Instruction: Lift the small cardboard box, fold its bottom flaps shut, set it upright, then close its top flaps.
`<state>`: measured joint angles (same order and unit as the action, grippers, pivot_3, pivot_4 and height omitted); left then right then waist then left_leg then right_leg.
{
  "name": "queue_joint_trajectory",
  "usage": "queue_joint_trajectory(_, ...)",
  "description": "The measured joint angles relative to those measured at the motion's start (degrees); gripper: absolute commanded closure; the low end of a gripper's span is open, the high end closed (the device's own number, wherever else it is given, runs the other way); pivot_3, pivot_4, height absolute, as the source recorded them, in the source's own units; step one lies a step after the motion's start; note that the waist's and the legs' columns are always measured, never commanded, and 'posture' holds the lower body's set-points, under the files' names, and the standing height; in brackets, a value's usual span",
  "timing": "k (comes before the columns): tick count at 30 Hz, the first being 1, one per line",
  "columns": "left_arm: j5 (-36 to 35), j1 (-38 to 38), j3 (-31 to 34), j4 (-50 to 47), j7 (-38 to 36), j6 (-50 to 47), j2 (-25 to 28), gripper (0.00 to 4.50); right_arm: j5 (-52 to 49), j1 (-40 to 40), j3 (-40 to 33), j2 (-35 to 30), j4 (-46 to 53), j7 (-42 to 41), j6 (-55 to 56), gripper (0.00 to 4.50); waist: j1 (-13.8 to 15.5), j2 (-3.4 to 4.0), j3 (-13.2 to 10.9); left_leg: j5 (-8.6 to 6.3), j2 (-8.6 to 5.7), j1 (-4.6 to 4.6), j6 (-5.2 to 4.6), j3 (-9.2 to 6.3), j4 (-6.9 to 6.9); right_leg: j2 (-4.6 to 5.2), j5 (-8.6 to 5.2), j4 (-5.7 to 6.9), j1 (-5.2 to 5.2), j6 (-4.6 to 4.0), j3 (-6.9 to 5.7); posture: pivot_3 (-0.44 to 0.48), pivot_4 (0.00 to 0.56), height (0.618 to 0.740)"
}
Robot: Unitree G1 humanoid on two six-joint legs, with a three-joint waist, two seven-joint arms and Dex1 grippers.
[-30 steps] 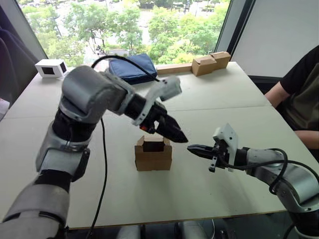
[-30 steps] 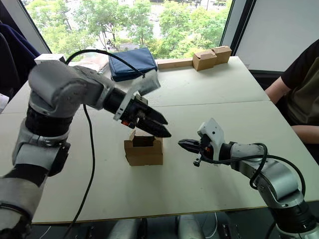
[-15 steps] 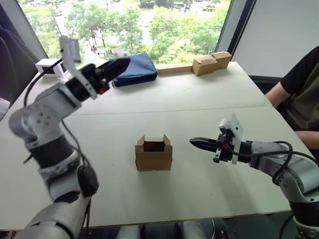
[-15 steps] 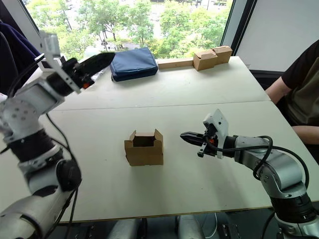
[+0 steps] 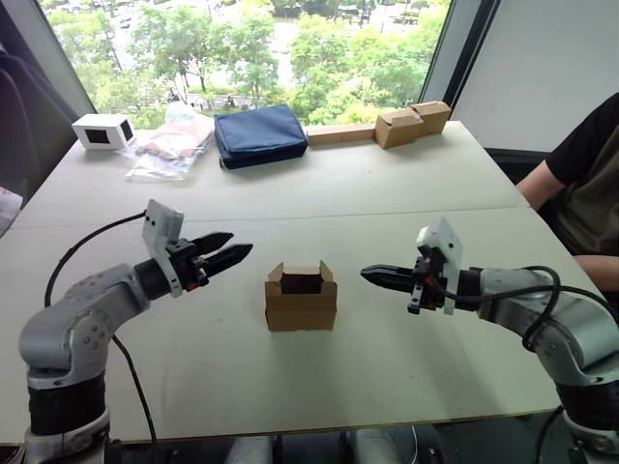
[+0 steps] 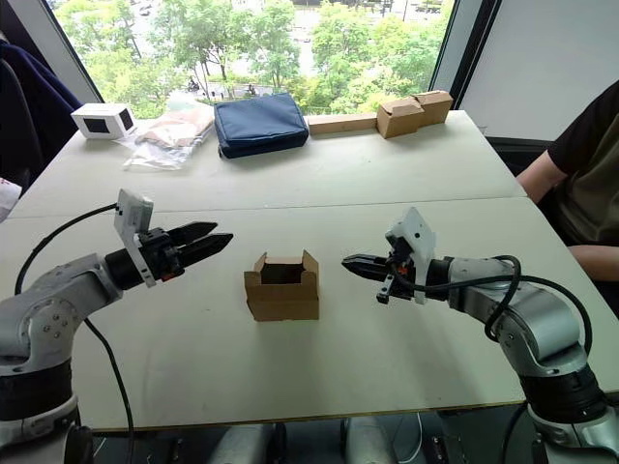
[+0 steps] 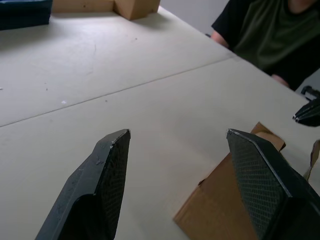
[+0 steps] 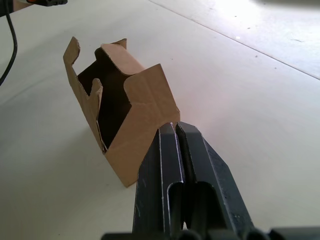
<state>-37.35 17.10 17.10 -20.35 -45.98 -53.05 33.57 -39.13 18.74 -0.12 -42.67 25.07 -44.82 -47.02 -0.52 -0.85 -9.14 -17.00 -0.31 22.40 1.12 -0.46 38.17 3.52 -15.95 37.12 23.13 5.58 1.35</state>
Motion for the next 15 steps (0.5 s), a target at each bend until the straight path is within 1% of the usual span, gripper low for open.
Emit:
queue_joint_trajectory(4,-0.26,-0.42,-4.16,0.25,-3.17,1.28,1.81,1.39,0.28,2.16,1.71,0.13,0.73,-0.56,-0.03,4.5,-0.06,0.0,0.0,-0.01,0.01,0.0,-0.02,0.0,0.0,0.0,0.0,-0.01,0.0,0.0,-0.01,0.0,0.15,0.74)
queue_joint_trajectory(8,0.68,0.87,-7.5,1.89,-6.31,3.89,5.06,1.39,3.02,2.2,4.3,0.42,0.82,-0.88,1.7,4.5,-0.06,0.0,0.0,-0.01,0.01,0.0,-0.03,-0.01,0.0,-0.01,0.0,-0.01,0.0,0.0,-0.03,0.0,0.15,0.74)
queue_joint_trajectory(15,3.85,3.15,-12.58,5.13,-8.46,8.93,6.36,1.39,6.41,2.88,7.42,2.91,-0.53,-1.31,4.31,4.5,-0.11,-0.01,0.0,-0.02,0.01,0.01,-0.04,0.0,0.0,-0.04,0.0,-0.02,0.01,0.0,-0.04,0.0,0.15,0.74)
